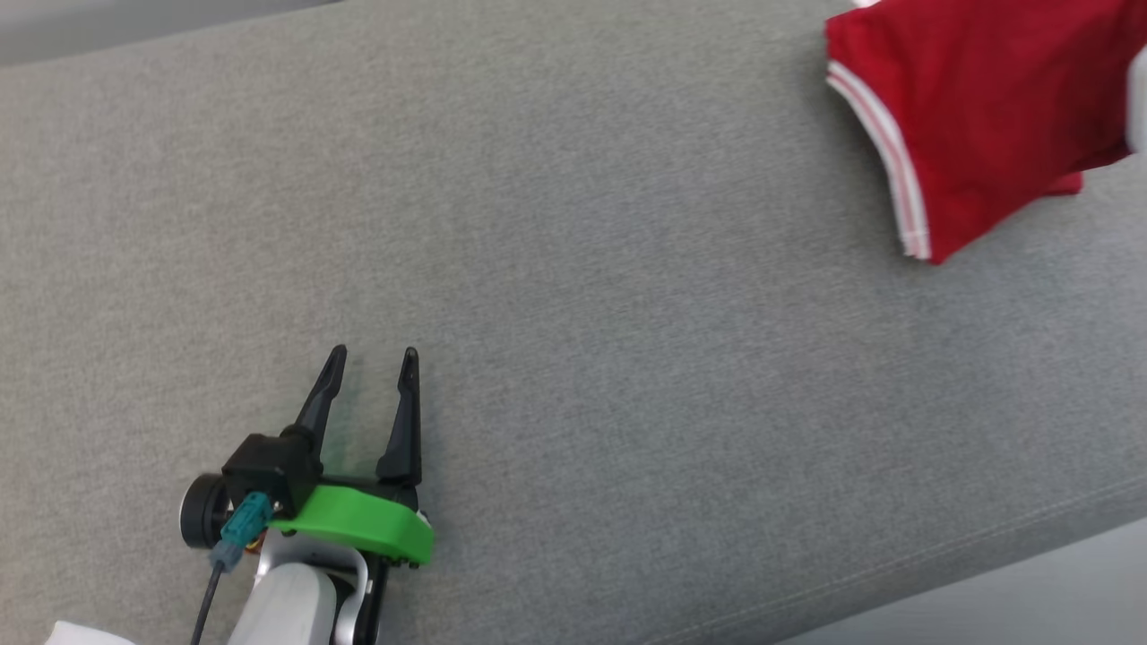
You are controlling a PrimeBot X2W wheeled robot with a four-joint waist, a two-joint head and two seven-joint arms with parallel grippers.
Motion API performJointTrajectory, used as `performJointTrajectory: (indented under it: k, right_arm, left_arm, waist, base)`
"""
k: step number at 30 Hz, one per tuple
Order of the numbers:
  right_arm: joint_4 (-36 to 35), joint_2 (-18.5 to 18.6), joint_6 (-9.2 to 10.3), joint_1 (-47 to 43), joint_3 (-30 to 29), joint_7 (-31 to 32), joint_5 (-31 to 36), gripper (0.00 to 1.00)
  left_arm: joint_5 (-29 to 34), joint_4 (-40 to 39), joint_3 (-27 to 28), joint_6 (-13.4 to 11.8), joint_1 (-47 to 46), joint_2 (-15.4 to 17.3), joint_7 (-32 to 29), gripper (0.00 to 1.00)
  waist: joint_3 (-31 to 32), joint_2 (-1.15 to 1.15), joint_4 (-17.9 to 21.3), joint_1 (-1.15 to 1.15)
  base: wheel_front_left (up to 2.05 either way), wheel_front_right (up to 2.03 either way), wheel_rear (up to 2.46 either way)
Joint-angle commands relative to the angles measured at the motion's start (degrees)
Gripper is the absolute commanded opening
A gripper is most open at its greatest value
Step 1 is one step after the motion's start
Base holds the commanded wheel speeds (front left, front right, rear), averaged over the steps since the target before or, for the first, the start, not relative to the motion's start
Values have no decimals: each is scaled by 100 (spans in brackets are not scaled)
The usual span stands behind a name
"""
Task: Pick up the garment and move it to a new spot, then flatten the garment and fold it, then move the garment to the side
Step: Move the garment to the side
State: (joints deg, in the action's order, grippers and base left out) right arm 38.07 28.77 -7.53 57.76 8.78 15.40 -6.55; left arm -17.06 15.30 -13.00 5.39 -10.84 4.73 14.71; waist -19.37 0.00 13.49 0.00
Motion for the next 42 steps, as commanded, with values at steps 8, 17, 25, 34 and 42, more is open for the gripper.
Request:
performJointTrajectory:
  k: [8, 17, 25, 34, 42]
  right_arm:
    - [827, 389, 11, 78, -652, -239, 172, 9]
    - [1412, 108, 10, -63, -1558, -842, 894, 100]
    - [1272, -439, 10, 2, -1542, -1555, 1151, 100]
    - [1066, -1225, 10, -317, -1437, -2587, 1064, 100]
    - [799, -2074, 10, -1128, -1354, -3016, 846, 100]
  left_arm:
    - [83, -103, -94, 23, -302, 48, 30, 100]
    - [69, -61, -129, -9, -351, 82, 35, 100]
    - [-54, -11, -62, -21, -353, 92, 45, 100]
    - [-315, 53, 305, -28, -87, 86, 51, 100]
    - [-436, -46, 851, -70, 384, 21, 48, 100]
  waist:
    - [-626, 0, -501, 0]
    - [-661, 0, -488, 0]
    - [-319, 0, -470, 0]
    - [422, 0, -674, 0]
    - [1042, 0, -833, 0]
  base:
    - [0, 0, 0]
    - [0, 0, 0]
    - [0, 0, 0]
    - [0, 0, 0]
    - [0, 0, 0]
